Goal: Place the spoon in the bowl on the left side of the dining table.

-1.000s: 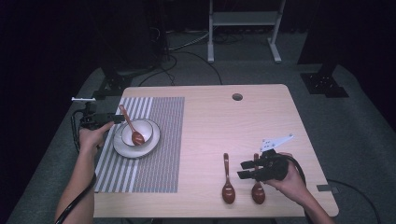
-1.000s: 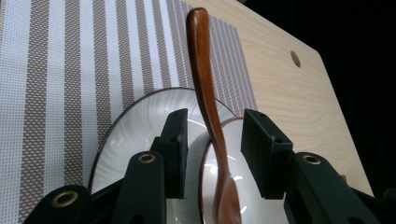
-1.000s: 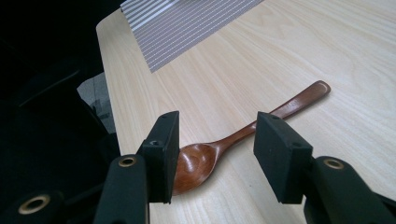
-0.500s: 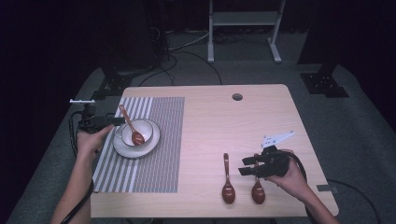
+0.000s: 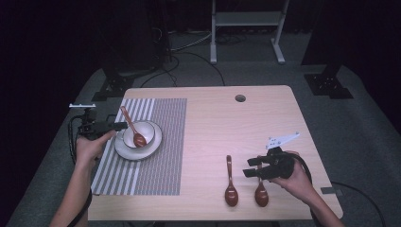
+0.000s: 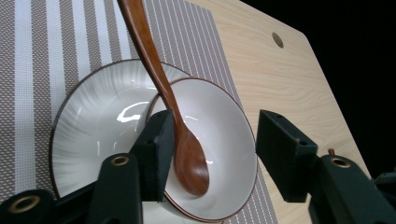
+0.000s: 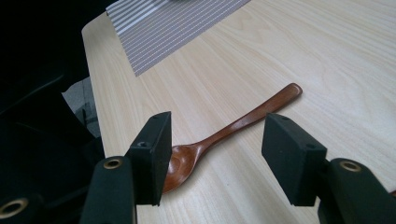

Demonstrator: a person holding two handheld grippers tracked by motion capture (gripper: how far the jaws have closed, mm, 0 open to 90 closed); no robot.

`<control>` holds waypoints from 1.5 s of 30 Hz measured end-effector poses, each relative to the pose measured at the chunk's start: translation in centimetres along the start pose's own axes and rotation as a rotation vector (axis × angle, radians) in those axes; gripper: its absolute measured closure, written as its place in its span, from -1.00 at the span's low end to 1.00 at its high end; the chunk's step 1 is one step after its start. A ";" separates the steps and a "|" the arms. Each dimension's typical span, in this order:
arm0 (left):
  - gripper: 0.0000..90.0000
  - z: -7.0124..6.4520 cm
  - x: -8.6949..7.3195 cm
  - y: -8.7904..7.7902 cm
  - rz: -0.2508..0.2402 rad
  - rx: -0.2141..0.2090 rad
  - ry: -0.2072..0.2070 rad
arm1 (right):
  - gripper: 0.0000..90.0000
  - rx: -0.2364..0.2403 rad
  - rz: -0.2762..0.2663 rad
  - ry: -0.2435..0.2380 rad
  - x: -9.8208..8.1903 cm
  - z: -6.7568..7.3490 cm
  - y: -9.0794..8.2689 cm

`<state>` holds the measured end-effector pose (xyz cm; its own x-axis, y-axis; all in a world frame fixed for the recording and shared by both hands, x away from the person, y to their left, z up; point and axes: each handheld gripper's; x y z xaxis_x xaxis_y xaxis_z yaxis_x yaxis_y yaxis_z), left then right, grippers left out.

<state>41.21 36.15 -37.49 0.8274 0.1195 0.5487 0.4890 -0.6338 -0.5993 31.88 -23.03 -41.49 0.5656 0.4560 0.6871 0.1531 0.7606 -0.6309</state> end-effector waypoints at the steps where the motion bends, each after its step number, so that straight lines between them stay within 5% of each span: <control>1: 0.00 -0.3 -0.2 0.0 0.008 -0.004 0.005 | -0.09 -0.006 -0.001 0.002 0.0 0.0 -0.1; 26: -0.36 -3.7 -2.8 1.5 0.091 -0.013 0.110 | -0.11 -0.062 -0.036 0.027 -0.9 -0.4 -1.8; 45: -0.58 -5.4 -4.6 3.2 0.144 -0.038 0.149 | -0.14 -0.083 -0.050 0.061 -2.3 -1.2 -2.2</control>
<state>37.46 29.48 -38.83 0.8367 -0.0876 0.5406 0.3551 -0.6647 -0.6573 31.20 -26.30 -42.05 0.6039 0.3875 0.6965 0.2472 0.7397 -0.6259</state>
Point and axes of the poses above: each handheld gripper's, and its own axes: y roughly forward along the jaws, x roughly out of its top, z roughly to its left, and after that the axes turned 3 degrees about z, right-handed
